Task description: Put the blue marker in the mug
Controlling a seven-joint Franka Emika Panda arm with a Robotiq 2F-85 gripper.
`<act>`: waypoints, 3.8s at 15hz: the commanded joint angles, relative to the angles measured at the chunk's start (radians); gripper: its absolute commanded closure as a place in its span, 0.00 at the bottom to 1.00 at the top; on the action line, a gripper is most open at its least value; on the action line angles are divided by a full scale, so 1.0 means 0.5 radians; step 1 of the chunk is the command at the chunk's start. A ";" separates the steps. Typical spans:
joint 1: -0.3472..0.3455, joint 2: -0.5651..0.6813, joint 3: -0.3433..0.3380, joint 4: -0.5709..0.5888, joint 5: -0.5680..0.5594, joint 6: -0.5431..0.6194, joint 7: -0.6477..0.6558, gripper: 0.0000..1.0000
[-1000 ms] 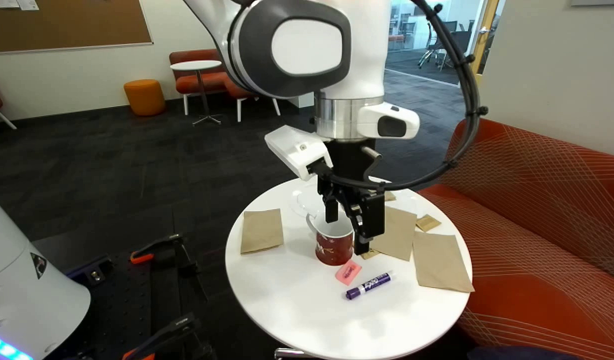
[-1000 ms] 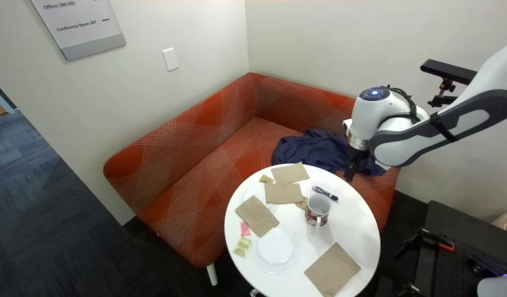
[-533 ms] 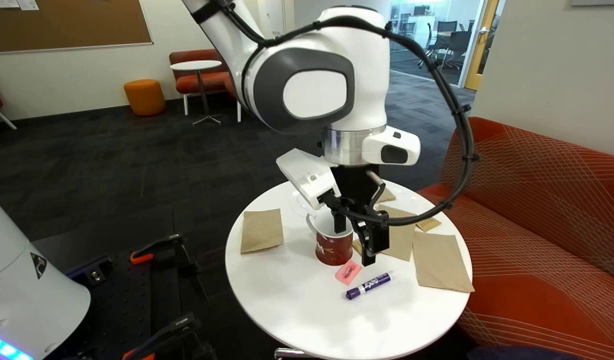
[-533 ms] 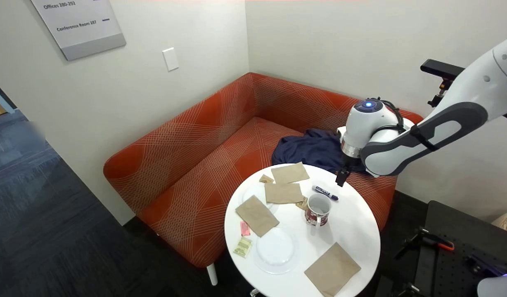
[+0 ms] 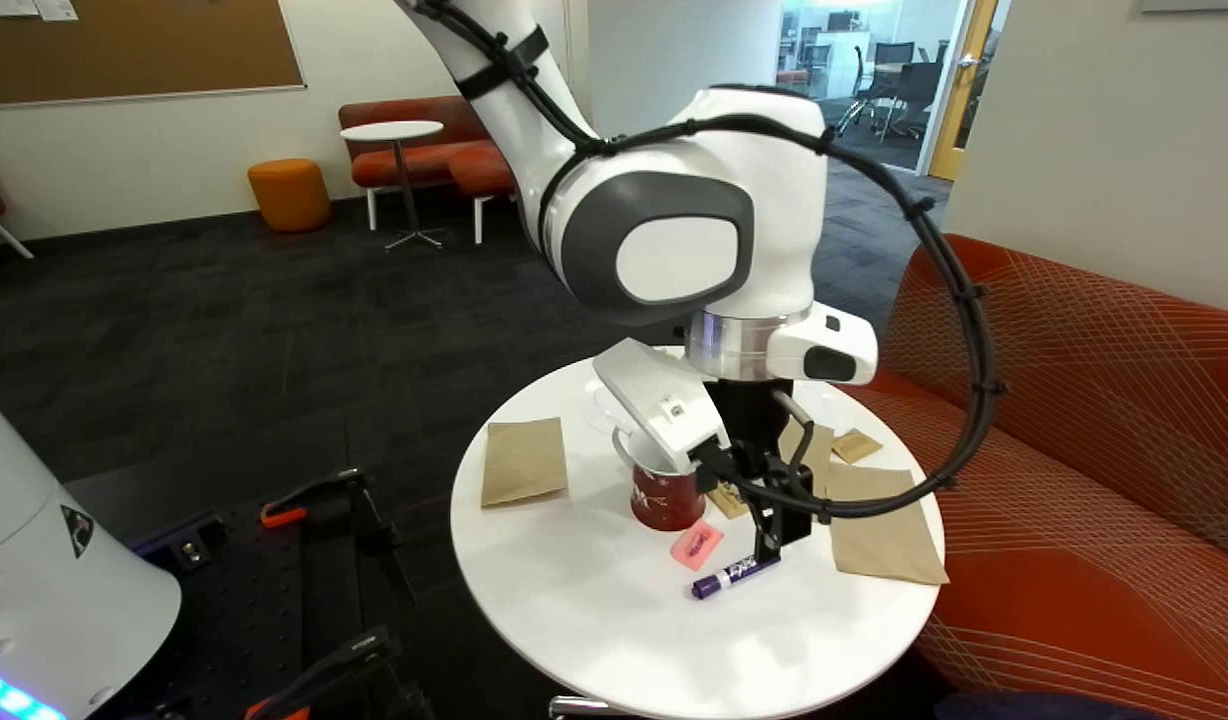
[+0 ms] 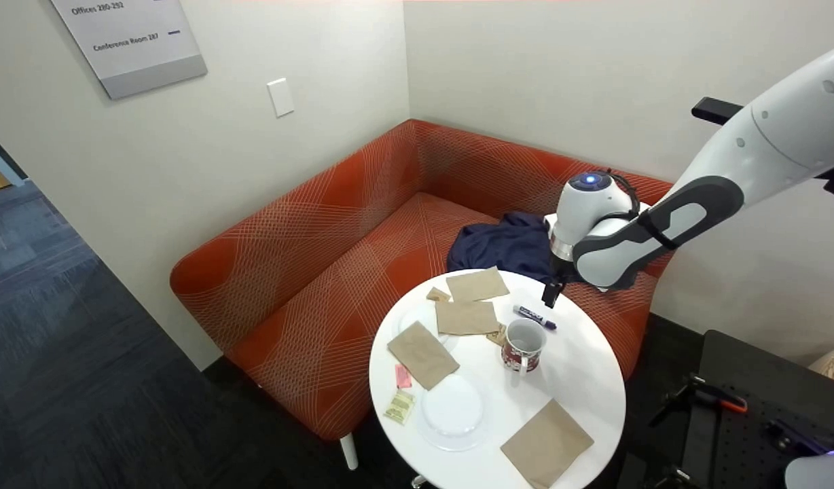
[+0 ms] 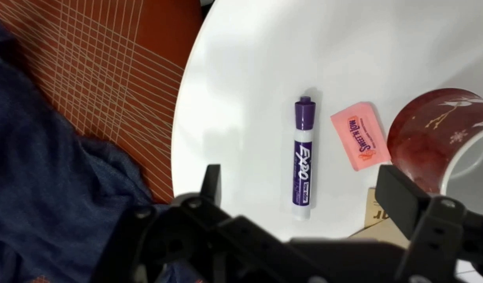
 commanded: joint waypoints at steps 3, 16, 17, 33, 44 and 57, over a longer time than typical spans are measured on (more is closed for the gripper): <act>-0.159 0.248 0.157 0.275 0.142 0.001 -0.286 0.00; -0.207 0.499 0.255 0.479 0.162 -0.030 -0.349 0.00; -0.209 0.509 0.255 0.483 0.164 -0.028 -0.349 0.00; -0.225 0.699 0.254 0.626 0.159 -0.021 -0.333 0.58; -0.186 0.430 0.198 0.438 0.123 -0.011 -0.301 0.95; -0.092 -0.281 0.168 0.183 0.089 -0.388 -0.321 0.95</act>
